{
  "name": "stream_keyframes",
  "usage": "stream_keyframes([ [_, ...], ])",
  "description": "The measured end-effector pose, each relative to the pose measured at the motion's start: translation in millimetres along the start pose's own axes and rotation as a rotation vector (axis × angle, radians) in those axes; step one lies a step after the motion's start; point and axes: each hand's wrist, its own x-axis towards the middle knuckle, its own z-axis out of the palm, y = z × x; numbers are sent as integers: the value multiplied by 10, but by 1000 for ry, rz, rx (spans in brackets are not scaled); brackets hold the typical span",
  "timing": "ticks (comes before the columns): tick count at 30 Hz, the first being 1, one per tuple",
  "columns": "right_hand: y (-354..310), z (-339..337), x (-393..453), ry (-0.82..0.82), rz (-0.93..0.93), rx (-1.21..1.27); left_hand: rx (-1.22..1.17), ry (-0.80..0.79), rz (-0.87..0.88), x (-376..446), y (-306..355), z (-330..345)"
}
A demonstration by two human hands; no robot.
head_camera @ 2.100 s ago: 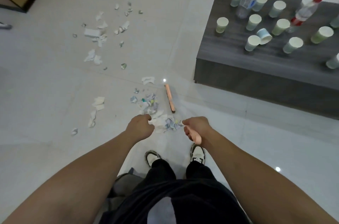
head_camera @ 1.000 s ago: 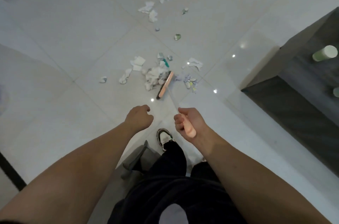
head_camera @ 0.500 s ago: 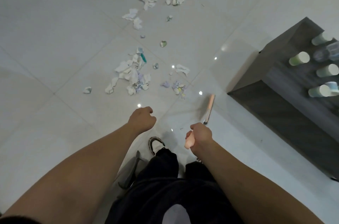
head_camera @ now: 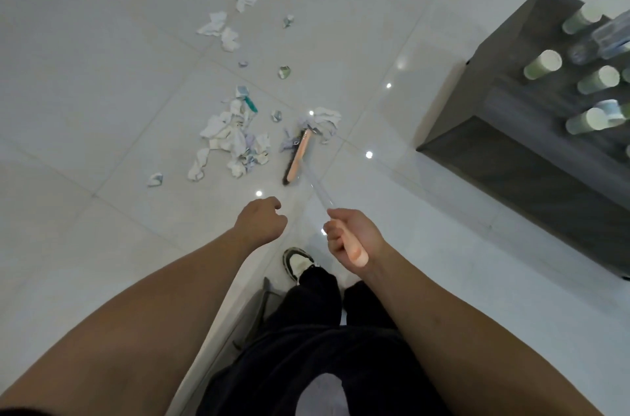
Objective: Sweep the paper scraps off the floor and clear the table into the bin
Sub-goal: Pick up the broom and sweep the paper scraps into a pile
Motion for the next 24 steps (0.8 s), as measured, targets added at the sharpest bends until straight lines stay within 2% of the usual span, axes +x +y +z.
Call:
stream_keyframes([
  [3,-32,159,-98,21,-69,-128,-6,24,-4,2,5,-109],
  [7,-100,321,-154,180,-176,-264,-21,56,-7,15,51,-260],
  [15,-563,249,-7,420,-296,-302,-86,119,-29,61,145,-493],
  [20,-900,439,164,394,-265,-291,-140,177,-56,149,132,-653],
  [24,-1163,762,362,257,-206,-291,-96,160,-108,202,4,-749],
])
